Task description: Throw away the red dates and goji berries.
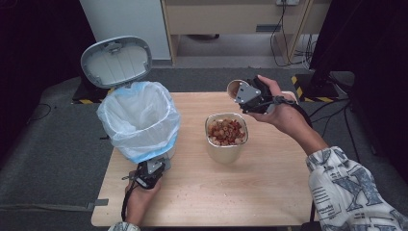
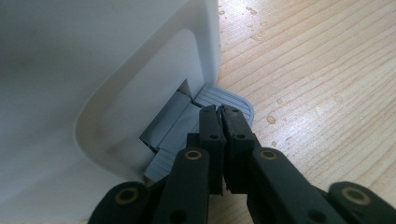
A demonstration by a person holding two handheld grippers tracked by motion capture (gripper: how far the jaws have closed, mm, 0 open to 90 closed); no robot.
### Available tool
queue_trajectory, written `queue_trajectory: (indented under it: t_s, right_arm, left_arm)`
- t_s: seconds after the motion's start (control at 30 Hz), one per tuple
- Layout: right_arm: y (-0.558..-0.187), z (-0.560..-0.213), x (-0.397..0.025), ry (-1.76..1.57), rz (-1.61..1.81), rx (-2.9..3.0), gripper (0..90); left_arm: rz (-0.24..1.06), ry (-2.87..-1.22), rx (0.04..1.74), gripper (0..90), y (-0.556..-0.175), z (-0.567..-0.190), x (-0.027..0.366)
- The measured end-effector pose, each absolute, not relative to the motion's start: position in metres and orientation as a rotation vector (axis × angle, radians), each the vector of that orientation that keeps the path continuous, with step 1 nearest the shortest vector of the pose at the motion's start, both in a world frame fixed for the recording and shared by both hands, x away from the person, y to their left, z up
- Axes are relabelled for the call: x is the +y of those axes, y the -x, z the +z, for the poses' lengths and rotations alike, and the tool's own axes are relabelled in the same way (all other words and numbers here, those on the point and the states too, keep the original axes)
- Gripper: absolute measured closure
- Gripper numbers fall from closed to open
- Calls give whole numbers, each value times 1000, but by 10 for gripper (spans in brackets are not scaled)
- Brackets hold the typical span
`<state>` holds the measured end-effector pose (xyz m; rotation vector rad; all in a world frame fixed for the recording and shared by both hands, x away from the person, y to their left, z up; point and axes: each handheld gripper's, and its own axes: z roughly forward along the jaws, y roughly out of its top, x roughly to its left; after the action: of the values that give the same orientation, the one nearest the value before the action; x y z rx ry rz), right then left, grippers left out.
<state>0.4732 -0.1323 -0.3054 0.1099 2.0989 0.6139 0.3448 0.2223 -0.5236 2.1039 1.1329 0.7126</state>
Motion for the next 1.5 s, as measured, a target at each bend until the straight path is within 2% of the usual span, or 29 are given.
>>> queue_trajectory:
  t_s: [0.6, 1.5]
  right_arm:
    - [-468, -305, -127, -11, 476, 2057, 372]
    - [-469, -296, -132, -37, 507, 2046, 373]
  left_arm:
    - [712, -2104, 1132, 870, -345, -524, 222]
    - [712, -2104, 1132, 870, -345, -524, 222]
